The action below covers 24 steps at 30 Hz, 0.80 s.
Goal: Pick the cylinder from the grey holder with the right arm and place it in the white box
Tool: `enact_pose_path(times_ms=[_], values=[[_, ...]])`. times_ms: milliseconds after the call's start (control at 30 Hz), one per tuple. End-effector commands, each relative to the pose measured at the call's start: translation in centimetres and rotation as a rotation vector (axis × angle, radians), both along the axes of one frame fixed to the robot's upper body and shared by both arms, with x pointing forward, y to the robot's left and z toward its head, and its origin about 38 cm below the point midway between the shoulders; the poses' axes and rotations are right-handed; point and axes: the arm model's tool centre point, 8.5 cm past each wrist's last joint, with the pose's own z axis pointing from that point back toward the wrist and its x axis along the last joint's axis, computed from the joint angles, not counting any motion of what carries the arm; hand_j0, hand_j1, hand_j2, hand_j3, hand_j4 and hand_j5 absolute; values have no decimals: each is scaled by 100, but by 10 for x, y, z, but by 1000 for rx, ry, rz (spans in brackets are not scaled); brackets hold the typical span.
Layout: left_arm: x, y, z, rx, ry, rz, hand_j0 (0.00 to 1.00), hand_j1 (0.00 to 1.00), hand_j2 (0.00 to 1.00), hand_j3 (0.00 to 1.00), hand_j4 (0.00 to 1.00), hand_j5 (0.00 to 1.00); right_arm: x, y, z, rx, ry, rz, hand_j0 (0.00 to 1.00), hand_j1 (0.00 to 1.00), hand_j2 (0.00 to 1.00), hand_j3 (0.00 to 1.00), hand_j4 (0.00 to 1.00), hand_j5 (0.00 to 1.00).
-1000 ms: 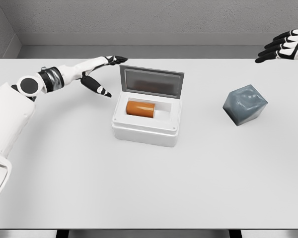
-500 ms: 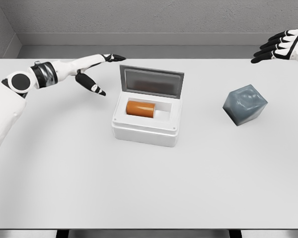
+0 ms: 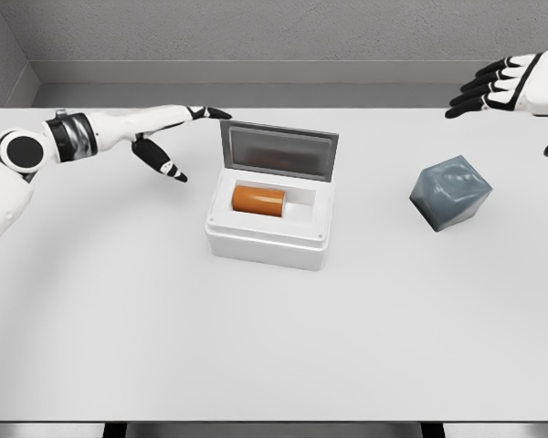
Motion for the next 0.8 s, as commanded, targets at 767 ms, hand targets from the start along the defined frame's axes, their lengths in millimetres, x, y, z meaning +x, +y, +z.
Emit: enact_pose_path(times_ms=[767], values=[[-22,5,15,15,-53,-68,100,100,100,100,100,100,5,12,-9,7,26,28,100,100,100,100,100,100]])
